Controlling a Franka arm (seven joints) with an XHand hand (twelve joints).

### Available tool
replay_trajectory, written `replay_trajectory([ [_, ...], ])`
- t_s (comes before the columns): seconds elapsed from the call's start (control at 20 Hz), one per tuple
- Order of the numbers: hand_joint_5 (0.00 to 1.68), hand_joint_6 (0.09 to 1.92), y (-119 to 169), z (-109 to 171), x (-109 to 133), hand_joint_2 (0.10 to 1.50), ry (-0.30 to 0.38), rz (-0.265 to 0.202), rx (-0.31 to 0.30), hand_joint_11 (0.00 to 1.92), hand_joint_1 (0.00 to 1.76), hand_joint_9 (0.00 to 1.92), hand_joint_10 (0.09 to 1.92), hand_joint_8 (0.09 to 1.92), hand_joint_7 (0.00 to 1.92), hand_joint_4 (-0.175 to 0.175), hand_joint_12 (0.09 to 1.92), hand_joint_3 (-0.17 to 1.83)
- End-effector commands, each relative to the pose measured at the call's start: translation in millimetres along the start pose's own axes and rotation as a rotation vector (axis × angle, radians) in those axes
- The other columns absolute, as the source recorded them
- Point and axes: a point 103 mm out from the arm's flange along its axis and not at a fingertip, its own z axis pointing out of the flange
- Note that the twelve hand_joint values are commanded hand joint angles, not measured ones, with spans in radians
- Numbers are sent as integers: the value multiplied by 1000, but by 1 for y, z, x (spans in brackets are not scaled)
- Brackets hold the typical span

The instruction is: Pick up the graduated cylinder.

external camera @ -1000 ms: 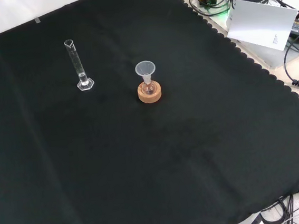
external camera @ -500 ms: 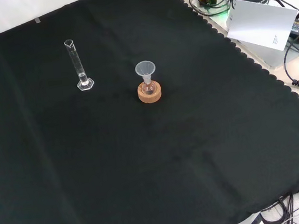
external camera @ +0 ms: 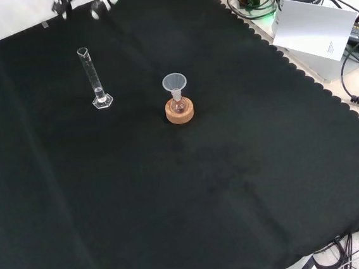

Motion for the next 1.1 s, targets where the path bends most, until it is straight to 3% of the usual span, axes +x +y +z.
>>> replay_trajectory([
  [0.05,356,87,5,35,-40,1181,141,-66,-25,199,550,424,670,692,225,-48,1364,-117],
  [0.4,314,87,9,45,-49,1171,208,-102,-24,198,572,412,659,672,192,-37,1354,-129],
  [0.75,406,87,17,80,-51,1103,283,-118,15,265,822,512,627,661,319,-43,1336,-175],
  [1.1,435,87,28,103,-51,1068,369,-125,6,289,952,530,612,649,326,-49,1320,-175],
])
